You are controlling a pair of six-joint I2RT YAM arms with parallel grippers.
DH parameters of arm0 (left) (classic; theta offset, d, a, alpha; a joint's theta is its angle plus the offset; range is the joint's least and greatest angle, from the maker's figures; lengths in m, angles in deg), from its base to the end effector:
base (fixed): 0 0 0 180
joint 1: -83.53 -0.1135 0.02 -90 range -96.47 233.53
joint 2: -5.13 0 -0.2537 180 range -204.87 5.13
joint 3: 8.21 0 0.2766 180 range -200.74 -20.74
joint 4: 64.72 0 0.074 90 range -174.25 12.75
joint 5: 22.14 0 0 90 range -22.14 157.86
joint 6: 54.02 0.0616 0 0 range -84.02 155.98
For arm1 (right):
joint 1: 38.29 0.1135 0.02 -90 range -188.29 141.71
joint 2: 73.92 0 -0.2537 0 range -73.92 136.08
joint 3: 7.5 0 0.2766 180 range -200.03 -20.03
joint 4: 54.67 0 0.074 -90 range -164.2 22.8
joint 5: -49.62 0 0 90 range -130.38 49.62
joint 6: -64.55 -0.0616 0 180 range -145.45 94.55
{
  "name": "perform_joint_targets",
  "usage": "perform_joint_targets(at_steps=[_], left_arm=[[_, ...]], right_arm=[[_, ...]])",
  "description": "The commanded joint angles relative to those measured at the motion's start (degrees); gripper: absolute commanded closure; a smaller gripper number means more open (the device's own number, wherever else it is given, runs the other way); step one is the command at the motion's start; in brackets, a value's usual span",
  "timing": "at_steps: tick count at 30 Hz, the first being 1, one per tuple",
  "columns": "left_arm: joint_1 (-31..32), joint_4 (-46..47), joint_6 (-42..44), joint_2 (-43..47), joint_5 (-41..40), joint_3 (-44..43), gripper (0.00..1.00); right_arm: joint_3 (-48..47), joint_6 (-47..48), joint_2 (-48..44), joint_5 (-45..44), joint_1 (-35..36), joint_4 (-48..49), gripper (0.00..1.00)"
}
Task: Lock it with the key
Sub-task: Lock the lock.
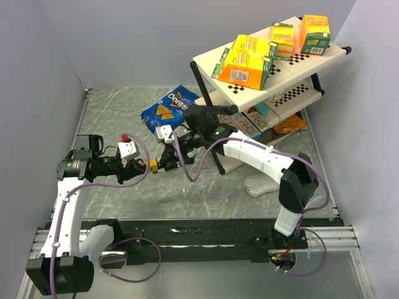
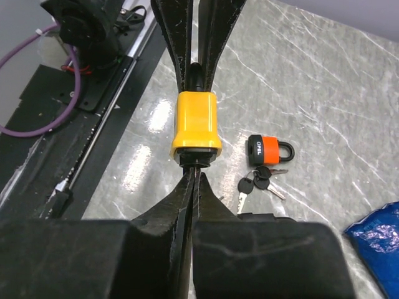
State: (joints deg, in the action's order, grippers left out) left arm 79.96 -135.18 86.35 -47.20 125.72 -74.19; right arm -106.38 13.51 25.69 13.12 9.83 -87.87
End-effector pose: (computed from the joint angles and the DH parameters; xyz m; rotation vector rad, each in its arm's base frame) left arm 0.1951 -0.0401 0.2902 1.1459 1.7813 -0.7470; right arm 0.2507 0.3538 0.2984 -1.7725 1.0835 1.0934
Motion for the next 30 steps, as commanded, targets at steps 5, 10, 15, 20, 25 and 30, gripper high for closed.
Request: perform_joint_targets(at_steps=[5,10,15,20,25,30], left_arm=[[-0.21,-0.07,3.15,2.24,0.59,-0.87,0.99],[-0.38,-3.93,8.42,2.85,-1.44,1.24,0.99],[-0.56,-4.3,9.4,4.17,-2.32,2.47,0.99],[-0.82,-3.33,7.21,4.17,-2.76,2.3,0.99],[-5.99,8.43,-17.16,3.3,-1.45,1.78,0.99],[-10.83,24.16,-39.88,0.49,-5.56,0.28,0.99]], right_arm=[[0.03,4.28,-1.88,-3.39,-0.39,-1.83,1.0],[1.09,7.35,-3.2,-4.1,-1.88,-4.9,1.0],[2.23,9.64,-3.81,-4.54,-3.73,-6.76,1.0],[2.32,8.16,-4.08,-4.54,-4.09,-5.53,1.0],[1.79,1.57,-3.11,-6.47,-3.38,2.0,1.0],[2.41,-9.24,-1.44,-12.7,-1.45,12.92,1.0]])
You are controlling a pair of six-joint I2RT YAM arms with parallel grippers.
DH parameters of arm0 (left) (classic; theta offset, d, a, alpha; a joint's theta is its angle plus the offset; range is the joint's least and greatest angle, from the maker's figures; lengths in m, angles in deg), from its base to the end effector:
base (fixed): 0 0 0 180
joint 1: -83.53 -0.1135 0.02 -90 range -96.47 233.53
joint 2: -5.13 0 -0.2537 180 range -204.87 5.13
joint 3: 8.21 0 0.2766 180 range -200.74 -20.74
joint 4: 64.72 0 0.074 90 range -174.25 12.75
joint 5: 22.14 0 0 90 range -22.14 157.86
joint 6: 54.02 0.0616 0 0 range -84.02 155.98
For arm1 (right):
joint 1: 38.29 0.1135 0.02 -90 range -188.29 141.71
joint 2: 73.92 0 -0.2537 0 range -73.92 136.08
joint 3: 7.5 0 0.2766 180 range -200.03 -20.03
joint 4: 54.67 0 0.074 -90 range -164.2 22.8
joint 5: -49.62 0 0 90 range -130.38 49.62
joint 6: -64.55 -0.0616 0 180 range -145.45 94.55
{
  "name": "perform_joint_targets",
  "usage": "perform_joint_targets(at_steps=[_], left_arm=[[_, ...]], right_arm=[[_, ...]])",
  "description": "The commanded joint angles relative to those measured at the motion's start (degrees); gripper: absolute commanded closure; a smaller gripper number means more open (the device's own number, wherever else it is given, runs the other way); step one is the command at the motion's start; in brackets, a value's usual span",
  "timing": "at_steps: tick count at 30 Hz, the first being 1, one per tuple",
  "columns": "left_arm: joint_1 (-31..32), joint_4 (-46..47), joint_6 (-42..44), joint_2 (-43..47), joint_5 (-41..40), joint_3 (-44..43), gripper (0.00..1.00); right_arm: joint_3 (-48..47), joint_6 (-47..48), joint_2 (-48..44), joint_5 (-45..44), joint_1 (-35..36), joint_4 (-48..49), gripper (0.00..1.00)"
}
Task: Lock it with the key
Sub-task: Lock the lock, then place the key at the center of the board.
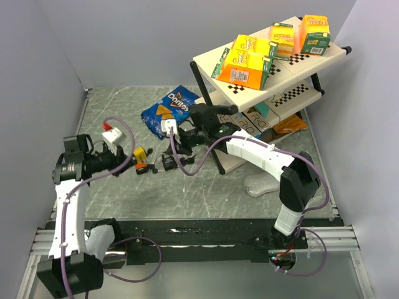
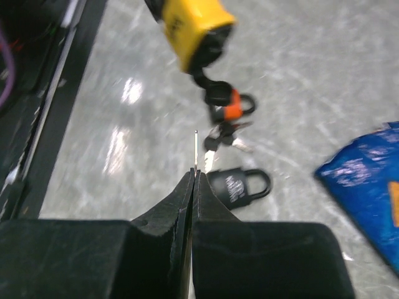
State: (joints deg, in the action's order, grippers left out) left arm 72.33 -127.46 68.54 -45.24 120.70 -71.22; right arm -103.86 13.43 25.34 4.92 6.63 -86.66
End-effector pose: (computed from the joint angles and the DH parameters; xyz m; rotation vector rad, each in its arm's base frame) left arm 0.2052 -0.0094 0.2841 0.7582 1.9853 -0.6813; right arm 0.2759 0.3370 0.2828 -1.7111 1.2348 0.9159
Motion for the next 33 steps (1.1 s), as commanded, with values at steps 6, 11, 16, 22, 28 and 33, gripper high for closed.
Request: perform_joint_targets(at_steps=[6,11,16,22,28,33], left_arm=[[-9.35,25.68,-35.36,-4.99,-11.17,-6.46,0.99],[-13.84,27.89,-41.43,-9.21,-12.85,-10.42,0.99],[-16.48,26.49,-40.12,-9.75,-14.87,-12.54,0.99],[-17.01,21.83,-38.53,-9.4,-14.7,-13.07,0.99],[-16.92,19.72,-37.3,-5.97,-15.4,-11.57,0.99],[-16.92,16.82,-35.37,-4.91,-15.31,-11.22,0.99]], right_arm=[[-5.72,-22.33,5.4,-8.82,4.81,21.55,1.0],[-11.6,-32.44,13.74,-10.32,8.86,26.75,1.0],[-15.13,-38.41,20.26,-11.46,11.58,31.67,1.0],[-23.38,-45.46,31.23,-12.08,12.82,32.56,1.0],[-31.56,-48.36,39.76,-12.87,12.99,32.3,1.0],[-35.17,-48.72,43.29,-13.57,13.61,33.26,1.0]])
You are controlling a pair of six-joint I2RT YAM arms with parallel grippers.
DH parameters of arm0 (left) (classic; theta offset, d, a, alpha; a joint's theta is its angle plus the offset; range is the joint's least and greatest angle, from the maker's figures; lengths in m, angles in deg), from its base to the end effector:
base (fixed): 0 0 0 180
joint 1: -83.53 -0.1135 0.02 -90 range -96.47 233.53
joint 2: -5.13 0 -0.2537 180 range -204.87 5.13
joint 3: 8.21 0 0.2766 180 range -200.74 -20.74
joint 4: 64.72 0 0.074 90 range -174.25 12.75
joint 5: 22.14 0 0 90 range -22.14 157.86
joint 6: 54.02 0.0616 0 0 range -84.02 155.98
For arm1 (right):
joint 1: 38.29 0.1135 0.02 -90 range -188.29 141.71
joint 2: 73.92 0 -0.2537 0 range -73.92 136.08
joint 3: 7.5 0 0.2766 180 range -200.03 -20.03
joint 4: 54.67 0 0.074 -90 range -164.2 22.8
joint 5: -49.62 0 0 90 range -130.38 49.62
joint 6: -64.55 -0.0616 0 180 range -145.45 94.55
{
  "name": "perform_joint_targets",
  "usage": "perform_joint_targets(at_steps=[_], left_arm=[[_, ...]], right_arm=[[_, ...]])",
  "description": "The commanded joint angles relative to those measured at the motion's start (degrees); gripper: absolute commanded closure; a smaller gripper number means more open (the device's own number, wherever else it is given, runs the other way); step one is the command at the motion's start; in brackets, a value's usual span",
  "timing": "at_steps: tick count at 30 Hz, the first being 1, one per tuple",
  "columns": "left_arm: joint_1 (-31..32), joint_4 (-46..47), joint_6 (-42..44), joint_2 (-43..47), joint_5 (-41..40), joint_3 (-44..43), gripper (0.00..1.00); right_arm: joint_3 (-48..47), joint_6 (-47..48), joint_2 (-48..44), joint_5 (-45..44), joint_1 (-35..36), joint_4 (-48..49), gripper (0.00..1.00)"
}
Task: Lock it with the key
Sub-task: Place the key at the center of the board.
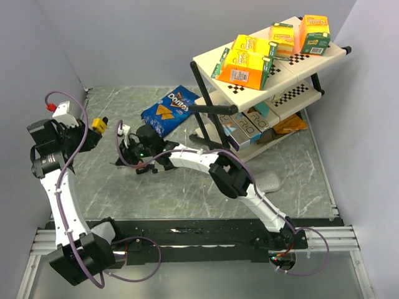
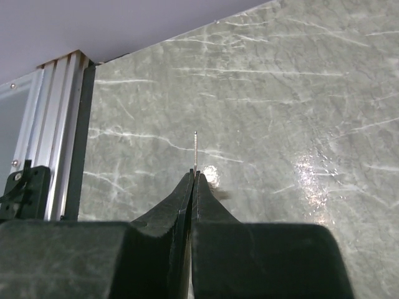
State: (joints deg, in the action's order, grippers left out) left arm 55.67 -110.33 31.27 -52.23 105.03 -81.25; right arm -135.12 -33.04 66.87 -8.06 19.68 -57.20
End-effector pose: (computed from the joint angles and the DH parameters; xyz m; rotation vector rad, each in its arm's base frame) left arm 0.2438 0.0868 0.3405 -0.1845 1.9955 -0.4198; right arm 0.2941 0.5323 0.1767 -1.2276 1.5957 1.2857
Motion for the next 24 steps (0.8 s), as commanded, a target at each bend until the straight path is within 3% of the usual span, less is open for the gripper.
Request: perform_joint_targets(at_steps=[1,6,7,12,13,16,24], left_arm=[[-0.36,-0.75,2.25,2.08,0.27,-1.19,0.99],[-0.27,-2.43,3.39,1.99,1.59,-1.89,0.99],[-0.27,-2.17,3.3,2.25,2.2,-1.89,0.99],[-0.36,-1.9,3.12,2.26,1.94,-1.54,0.99],[-0.27,-2.6,3.56,1.56,2.12,-1.8,0.99],[-0.27,-5.85,7.78,-0.46,4.05,-3.64,0.99],[-0.27,-16.57,25.53,-6.26,16.88,-8.56,0.99]], right_arm=[[-4.0,-2.07,2.55,-0.67,0.82,3.8,1.0],[-4.44,-2.07,3.88,-2.43,0.91,3.89,1.0],[-4.27,-1.64,3.96,-2.52,1.0,3.97,0.89],[-4.44,-0.76,3.7,-2.7,0.74,4.33,0.62],[-4.36,-0.58,3.27,-2.44,0.56,4.41,0.51],[-1.91,0.3,0.37,-0.68,0.21,5.37,0.38],[14.42,7.16,-16.39,6.96,-2.95,7.93,0.16]])
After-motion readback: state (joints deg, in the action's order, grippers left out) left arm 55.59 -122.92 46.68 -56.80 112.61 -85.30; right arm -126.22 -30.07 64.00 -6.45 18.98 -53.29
